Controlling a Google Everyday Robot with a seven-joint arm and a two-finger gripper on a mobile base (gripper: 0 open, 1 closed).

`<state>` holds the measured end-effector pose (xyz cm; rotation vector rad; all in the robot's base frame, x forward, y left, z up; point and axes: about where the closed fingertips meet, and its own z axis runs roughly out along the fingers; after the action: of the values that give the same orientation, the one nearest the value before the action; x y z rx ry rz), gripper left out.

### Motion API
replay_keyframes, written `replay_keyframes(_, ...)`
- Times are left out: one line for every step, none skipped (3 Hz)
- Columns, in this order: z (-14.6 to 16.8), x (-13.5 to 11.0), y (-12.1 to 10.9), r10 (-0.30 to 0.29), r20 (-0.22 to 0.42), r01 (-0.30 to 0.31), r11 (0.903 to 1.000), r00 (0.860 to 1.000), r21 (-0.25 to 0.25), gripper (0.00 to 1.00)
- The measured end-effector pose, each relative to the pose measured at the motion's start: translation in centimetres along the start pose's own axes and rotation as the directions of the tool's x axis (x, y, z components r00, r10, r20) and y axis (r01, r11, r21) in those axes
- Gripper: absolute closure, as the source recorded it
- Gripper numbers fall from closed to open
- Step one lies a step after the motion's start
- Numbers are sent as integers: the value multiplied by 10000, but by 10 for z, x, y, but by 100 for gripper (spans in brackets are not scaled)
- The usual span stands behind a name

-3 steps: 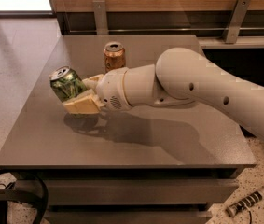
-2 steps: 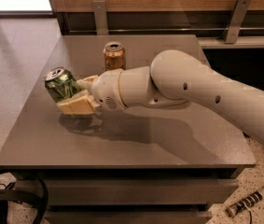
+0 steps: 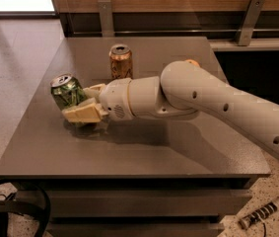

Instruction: Place green can upright

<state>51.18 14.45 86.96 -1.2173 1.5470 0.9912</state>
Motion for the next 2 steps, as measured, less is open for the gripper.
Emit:
replay_keyframes(-7,15,-3,352,388,-358,9992,9986,147,100)
replay_keyframes(-16,29,-6,659,671,-685,9970,9956,373,100)
